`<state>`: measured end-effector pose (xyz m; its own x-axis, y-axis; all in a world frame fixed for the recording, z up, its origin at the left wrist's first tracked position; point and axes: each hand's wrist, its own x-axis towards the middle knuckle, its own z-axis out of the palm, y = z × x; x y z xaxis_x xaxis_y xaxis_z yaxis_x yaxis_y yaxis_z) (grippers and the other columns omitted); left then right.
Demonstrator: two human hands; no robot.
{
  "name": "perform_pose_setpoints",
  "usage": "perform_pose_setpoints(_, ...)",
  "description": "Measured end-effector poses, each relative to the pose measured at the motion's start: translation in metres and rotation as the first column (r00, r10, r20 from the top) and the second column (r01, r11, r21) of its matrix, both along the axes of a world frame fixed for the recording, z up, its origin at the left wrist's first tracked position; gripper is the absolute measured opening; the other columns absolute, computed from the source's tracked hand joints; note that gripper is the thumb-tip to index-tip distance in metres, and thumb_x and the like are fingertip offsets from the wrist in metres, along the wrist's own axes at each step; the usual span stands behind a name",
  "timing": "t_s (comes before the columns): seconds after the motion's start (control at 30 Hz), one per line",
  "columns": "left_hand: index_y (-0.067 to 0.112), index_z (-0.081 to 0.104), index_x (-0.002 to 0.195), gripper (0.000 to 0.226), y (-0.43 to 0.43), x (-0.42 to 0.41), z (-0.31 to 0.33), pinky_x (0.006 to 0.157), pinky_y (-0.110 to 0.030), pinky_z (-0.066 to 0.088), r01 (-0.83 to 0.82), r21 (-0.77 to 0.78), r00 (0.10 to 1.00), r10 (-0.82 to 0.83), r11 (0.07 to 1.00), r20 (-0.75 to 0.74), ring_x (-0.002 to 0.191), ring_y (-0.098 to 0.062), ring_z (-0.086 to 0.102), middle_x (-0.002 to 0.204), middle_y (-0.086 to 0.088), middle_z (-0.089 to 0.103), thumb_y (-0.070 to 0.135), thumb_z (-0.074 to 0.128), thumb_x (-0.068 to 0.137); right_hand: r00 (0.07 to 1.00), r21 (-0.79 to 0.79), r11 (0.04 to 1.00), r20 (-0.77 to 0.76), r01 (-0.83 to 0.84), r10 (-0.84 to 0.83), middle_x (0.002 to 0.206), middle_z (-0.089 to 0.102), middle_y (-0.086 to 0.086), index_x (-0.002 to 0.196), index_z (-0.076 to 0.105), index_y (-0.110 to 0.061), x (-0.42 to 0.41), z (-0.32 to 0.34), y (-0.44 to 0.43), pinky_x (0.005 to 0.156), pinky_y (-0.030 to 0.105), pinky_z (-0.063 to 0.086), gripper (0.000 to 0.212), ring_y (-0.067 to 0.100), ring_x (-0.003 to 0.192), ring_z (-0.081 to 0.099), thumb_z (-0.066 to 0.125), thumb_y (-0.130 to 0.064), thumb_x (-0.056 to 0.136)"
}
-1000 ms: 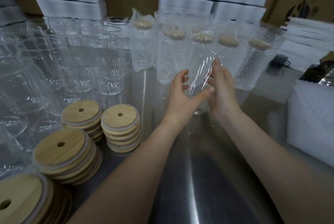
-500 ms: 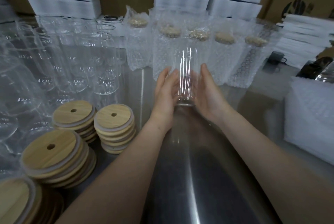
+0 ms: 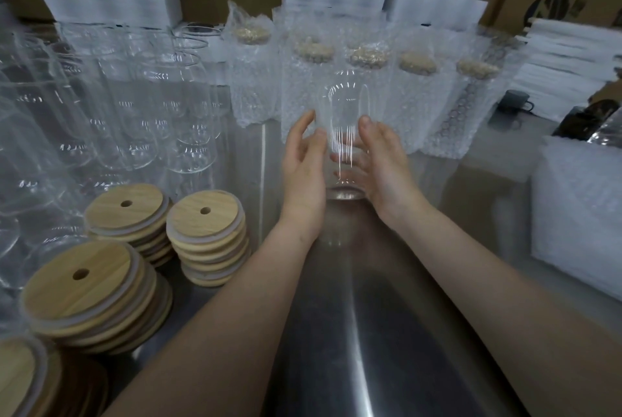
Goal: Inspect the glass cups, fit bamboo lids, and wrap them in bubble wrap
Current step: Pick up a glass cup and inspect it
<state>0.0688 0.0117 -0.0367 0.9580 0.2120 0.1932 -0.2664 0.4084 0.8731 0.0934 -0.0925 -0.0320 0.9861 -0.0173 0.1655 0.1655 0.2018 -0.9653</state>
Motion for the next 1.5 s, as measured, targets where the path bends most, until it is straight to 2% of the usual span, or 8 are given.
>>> perform_pose_setpoints(0.17,0.021,0.034,0.15,0.062,-0.005,-0.003,0.002,0.069,-0.001,0.044,0.049,0.129,0.999,-0.049,0.99,-0.005,0.09,0.018,0.059,0.12,0.012,0.053,0.029,0.061,0.094,0.994,-0.155,0.986,0.105,0.053,-0.037,0.13,0.059,0.006,0.141,0.043,-0.021,0.001,-0.004,0.007,0.089,0.041,0.054,0.061,0.019,0.109,0.066,0.059,-0.05,0.09)
perform_pose_setpoints(0.37,0.021,0.041,0.143,0.062,-0.002,-0.004,0.003,0.073,-0.014,0.054,0.019,0.099,1.0,-0.017,0.995,-0.022,0.093,-0.001,0.069,0.122,0.002,0.059,0.026,0.07,0.089,0.985,-0.226,0.969,0.16,0.098,-0.062,0.1,0.059,-0.017,0.109,0.046,-0.041,-0.001,0.001,0.011,0.062,0.018,0.052,0.025,-0.005,0.076,0.062,0.036,-0.056,0.093)
perform_pose_setpoints(0.53,0.015,0.049,0.137,0.05,0.001,-0.006,0.005,0.08,-0.03,0.059,0.069,-0.041,0.996,-0.071,0.997,-0.052,0.094,-0.014,0.072,0.114,-0.004,0.068,0.027,0.066,0.091,0.986,-0.188,0.977,0.148,0.101,-0.074,0.12,0.061,-0.001,0.122,0.044,-0.034,-0.005,0.006,0.015,0.103,0.05,0.047,0.026,0.021,0.118,0.06,0.031,-0.048,0.104)
perform_pose_setpoints(0.63,0.015,0.058,0.126,0.038,0.003,-0.007,0.007,0.079,-0.038,0.057,0.086,-0.052,0.994,-0.09,0.995,-0.066,0.093,-0.021,0.072,0.11,-0.005,0.071,0.034,0.061,0.094,0.997,-0.151,0.988,0.076,0.019,-0.008,0.133,0.06,0.003,0.13,0.043,-0.03,-0.006,0.009,0.014,0.112,0.044,0.041,0.036,0.015,0.124,0.056,0.024,-0.047,0.105)
perform_pose_setpoints(0.77,0.025,0.062,0.103,0.02,0.003,-0.007,0.007,0.086,-0.049,0.052,0.157,-0.057,0.984,-0.161,0.986,-0.075,0.09,-0.026,0.07,0.094,-0.003,0.076,0.041,0.052,0.098,0.994,-0.041,0.995,-0.063,-0.091,0.088,0.137,0.06,0.001,0.142,0.045,-0.022,-0.003,0.013,0.008,0.111,0.043,0.042,0.059,0.018,0.122,0.06,0.018,-0.056,0.102)
perform_pose_setpoints(1.07,0.028,0.057,0.097,0.02,-0.001,-0.003,0.001,0.079,-0.023,0.049,0.013,0.163,1.0,-0.009,0.987,-0.022,0.09,-0.002,0.063,0.095,0.012,0.066,0.04,0.042,0.103,0.994,0.043,0.997,-0.08,-0.064,0.067,0.126,0.065,-0.01,0.139,0.047,-0.027,-0.002,0.013,0.0,0.091,0.043,0.052,0.054,0.013,0.116,0.063,0.023,-0.059,0.102)
perform_pose_setpoints(1.23,0.017,0.049,0.129,0.052,-0.001,-0.006,0.002,0.073,-0.021,0.051,0.028,0.113,0.999,-0.03,0.993,0.013,0.088,-0.005,0.065,0.11,-0.001,0.062,0.049,0.055,0.089,0.997,-0.12,0.991,0.064,0.057,-0.05,0.127,0.062,-0.007,0.134,0.046,-0.03,-0.009,0.015,0.01,0.092,0.039,0.055,0.041,0.009,0.105,0.067,0.026,-0.05,0.105)
perform_pose_setpoints(1.5,0.011,0.052,0.125,0.061,0.004,-0.007,0.004,0.068,-0.025,0.056,0.093,0.078,0.996,-0.094,0.993,0.01,0.075,-0.006,0.069,0.094,0.001,0.07,0.036,0.078,0.077,0.997,-0.103,0.995,0.081,0.006,0.002,0.123,0.062,-0.01,0.129,0.049,-0.031,-0.009,0.018,0.009,0.095,0.032,0.053,0.042,0.004,0.108,0.065,0.022,-0.05,0.104)
